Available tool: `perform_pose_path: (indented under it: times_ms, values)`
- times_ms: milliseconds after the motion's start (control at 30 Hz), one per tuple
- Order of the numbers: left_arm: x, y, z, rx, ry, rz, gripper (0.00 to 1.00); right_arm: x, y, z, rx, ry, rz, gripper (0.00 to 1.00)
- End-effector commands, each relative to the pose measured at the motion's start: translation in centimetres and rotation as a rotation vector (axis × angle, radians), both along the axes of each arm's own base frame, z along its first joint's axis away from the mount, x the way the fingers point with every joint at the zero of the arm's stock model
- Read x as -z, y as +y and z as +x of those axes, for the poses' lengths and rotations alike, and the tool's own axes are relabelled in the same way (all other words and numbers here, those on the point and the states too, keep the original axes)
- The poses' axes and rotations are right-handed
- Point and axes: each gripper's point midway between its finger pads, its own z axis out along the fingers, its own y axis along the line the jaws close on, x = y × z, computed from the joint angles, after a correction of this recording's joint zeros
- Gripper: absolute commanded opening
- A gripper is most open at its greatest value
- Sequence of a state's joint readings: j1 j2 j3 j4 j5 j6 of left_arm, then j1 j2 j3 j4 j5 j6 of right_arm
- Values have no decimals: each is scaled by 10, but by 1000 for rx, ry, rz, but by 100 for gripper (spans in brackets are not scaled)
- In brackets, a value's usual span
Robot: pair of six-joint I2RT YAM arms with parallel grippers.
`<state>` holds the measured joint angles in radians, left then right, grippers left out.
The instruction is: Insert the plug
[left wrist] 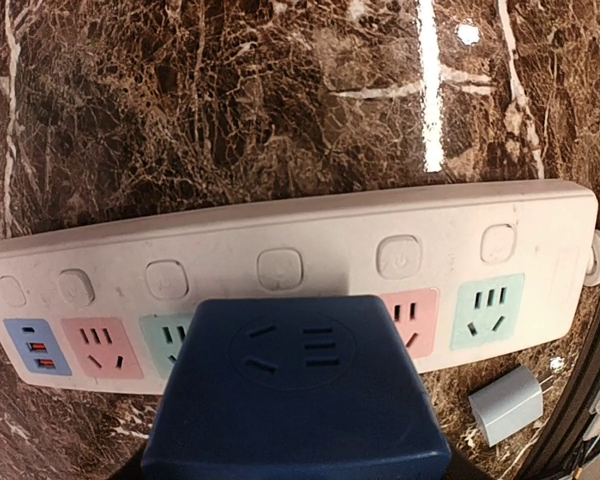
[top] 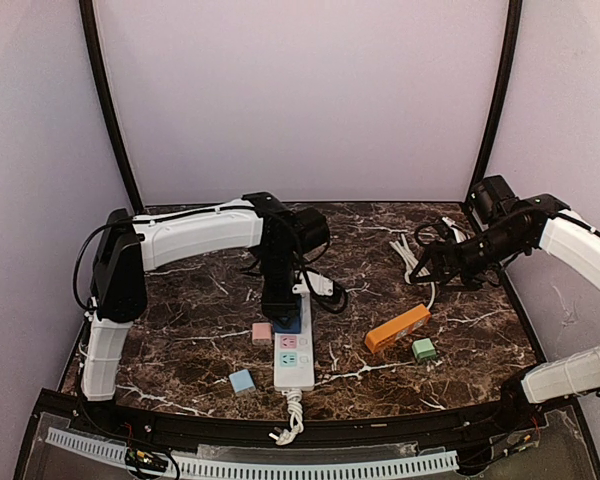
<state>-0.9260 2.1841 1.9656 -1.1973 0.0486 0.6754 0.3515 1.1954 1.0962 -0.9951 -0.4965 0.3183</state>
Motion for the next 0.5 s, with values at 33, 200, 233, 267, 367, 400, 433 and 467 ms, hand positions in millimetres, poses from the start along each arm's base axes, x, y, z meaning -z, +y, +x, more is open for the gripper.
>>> perform_pose_path:
  times_ms: [33, 200, 233, 267, 367, 400, 433, 467]
  values:
    - [12, 14, -11, -10, 32, 83, 1, 4, 0, 2, -5, -8, -3, 99]
    - [25, 12, -8, -23, 37, 106, 1, 4, 0, 1, -6, -7, -3, 99]
    - [26, 11, -7, -26, 38, 105, 1, 4, 0, 1, -7, -7, -2, 99]
    - [28, 7, -6, -27, 39, 101, 1, 5, 0, 1, -6, -6, -3, 99]
    - [33, 2, -3, -36, 44, 94, 1, 6, 0, 0, -8, -2, -2, 99]
    - [35, 0, -3, -38, 45, 92, 1, 5, 0, 0, -8, -3, -2, 98]
    - [36, -1, -2, -43, 44, 93, 1, 5, 0, 0, -10, -4, -1, 99]
    - [39, 0, -2, -45, 49, 97, 1, 6, 0, 0, -10, -2, -1, 99]
